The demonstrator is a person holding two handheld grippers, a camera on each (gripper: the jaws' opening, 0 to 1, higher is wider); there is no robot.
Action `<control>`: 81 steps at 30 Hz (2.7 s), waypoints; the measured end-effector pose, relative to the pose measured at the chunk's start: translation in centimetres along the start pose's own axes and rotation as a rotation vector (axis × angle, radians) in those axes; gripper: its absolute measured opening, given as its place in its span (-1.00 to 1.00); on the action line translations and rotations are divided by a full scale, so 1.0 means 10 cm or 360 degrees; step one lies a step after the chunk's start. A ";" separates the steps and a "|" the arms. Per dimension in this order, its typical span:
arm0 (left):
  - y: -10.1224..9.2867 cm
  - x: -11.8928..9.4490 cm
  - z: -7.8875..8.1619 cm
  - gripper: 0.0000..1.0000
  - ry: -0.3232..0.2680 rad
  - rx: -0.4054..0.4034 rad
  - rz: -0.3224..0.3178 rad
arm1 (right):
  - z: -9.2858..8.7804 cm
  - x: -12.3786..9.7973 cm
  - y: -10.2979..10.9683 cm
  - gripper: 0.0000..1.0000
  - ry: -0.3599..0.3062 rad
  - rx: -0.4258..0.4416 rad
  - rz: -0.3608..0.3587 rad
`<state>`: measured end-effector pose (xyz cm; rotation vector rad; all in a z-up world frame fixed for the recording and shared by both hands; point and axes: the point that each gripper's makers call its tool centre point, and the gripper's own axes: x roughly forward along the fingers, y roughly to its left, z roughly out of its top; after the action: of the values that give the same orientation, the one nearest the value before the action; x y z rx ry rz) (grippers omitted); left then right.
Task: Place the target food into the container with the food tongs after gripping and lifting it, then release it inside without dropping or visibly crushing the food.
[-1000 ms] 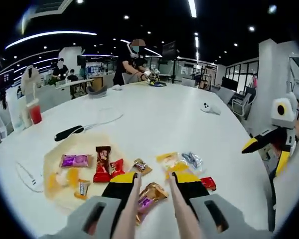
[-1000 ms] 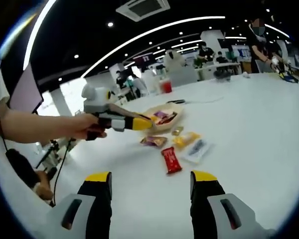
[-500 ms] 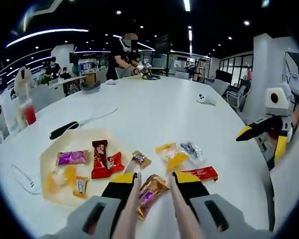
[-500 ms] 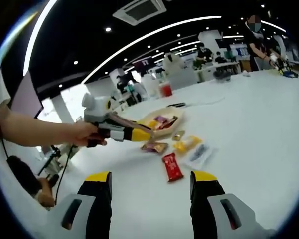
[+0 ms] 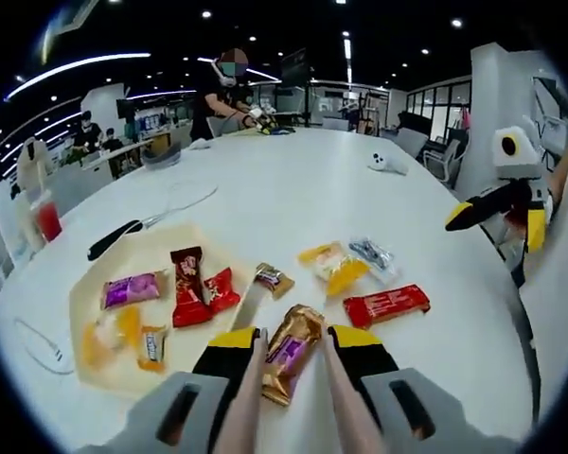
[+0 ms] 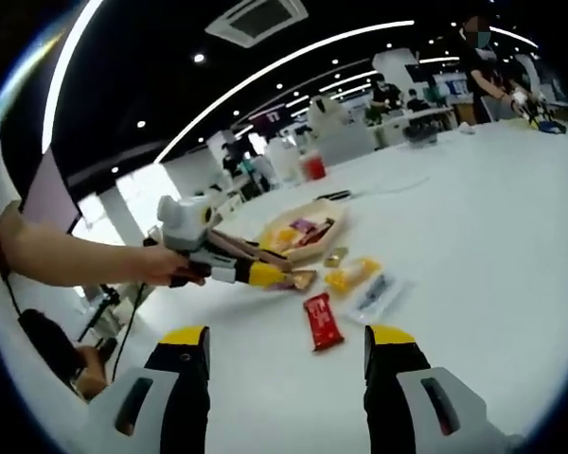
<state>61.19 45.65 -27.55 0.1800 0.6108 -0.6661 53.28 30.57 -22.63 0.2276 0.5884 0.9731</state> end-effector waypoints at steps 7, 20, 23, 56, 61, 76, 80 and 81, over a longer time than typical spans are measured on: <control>-0.02 0.04 0.00 -0.44 0.0016 0.0018 -0.0029 | -0.08 0.05 0.06 0.32 0.0042 -0.0031 0.0026; -0.12 0.08 -0.02 -0.44 0.0053 0.0019 -0.0122 | -0.12 0.04 0.03 0.30 0.0050 -0.0024 0.0022; -0.20 0.14 -0.08 -0.43 0.0095 0.0014 -0.0189 | -0.12 0.05 0.04 0.29 0.0055 -0.0030 0.0031; -0.20 0.16 -0.19 -0.37 0.0018 0.0254 0.0047 | -0.08 0.19 0.02 0.27 0.0084 -0.0073 0.0025; -0.11 0.15 -0.13 -0.27 -0.0007 0.0295 0.0089 | -0.06 0.27 0.03 0.27 0.0088 -0.0093 0.0035; -0.23 0.06 0.03 -0.46 -0.0101 0.0260 -0.0012 | -0.11 0.40 -0.04 0.25 0.0136 -0.0091 0.0033; -0.30 0.03 0.04 -0.84 -0.0070 0.0312 -0.0029 | -0.10 0.44 -0.04 0.25 0.0133 -0.0095 0.0039; -0.33 0.03 0.03 -0.91 -0.0044 0.0326 -0.0043 | -0.10 0.45 -0.04 0.25 0.0133 -0.0101 0.0039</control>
<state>59.44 42.88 -27.37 0.3532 0.5187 -0.7561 54.95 33.98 -25.28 0.1384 0.6315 1.0274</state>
